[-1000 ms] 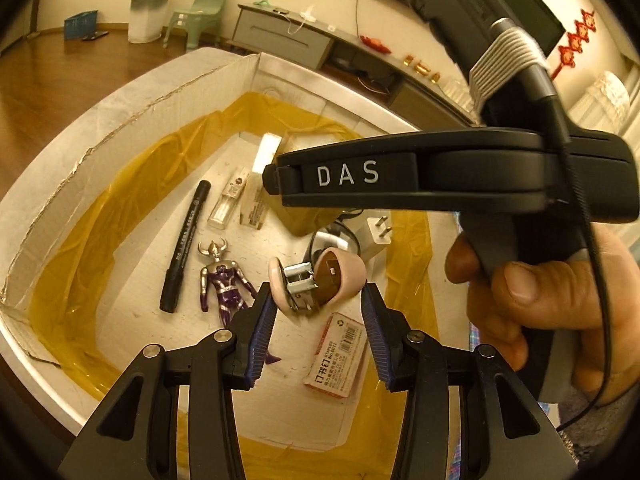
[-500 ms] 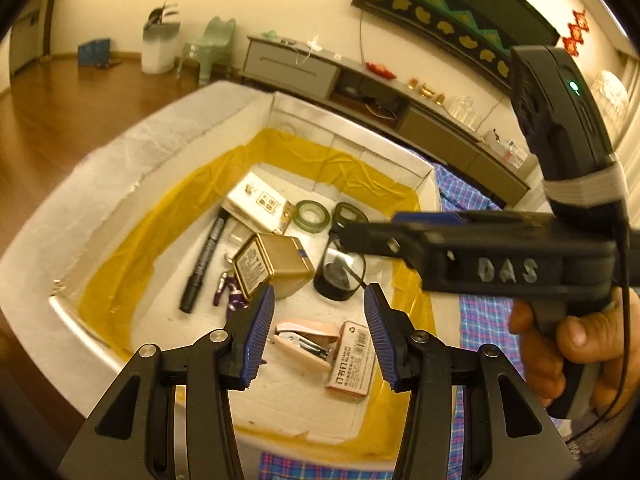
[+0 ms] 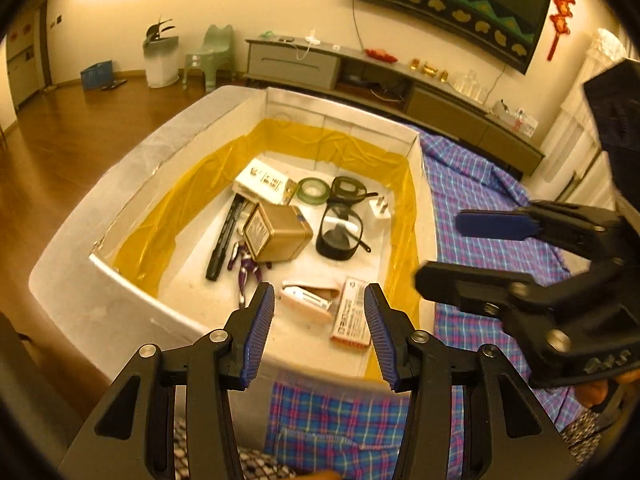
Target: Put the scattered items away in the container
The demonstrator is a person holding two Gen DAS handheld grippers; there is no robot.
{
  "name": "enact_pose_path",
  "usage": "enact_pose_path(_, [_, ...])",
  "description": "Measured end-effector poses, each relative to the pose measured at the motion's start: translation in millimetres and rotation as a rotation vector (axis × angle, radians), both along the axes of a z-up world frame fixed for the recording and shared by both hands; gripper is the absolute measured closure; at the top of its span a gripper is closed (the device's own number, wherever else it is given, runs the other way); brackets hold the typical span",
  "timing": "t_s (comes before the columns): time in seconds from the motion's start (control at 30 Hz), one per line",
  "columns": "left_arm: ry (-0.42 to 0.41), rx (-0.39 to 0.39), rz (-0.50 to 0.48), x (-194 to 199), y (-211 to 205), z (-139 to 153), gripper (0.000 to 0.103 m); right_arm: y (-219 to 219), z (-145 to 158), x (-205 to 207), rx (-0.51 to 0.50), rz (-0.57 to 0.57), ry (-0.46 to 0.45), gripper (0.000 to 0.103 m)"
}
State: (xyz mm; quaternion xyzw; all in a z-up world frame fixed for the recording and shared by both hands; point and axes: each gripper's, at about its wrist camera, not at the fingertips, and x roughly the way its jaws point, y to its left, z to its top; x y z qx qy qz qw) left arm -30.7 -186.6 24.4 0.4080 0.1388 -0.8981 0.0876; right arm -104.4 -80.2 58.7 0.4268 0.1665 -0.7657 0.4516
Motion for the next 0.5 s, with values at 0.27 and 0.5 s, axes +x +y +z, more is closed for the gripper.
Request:
enact_pose_path(0.27, [0.019, -0.034, 0.009, 14, 14, 11, 0.047, 26, 10, 33, 0.014, 0.031, 0.085, 0.03])
enact_pose_path(0.5, [0.01, -0.048, 0.039, 25, 17, 16, 0.047, 33, 9, 54, 0.01, 0.043, 0.148, 0.029])
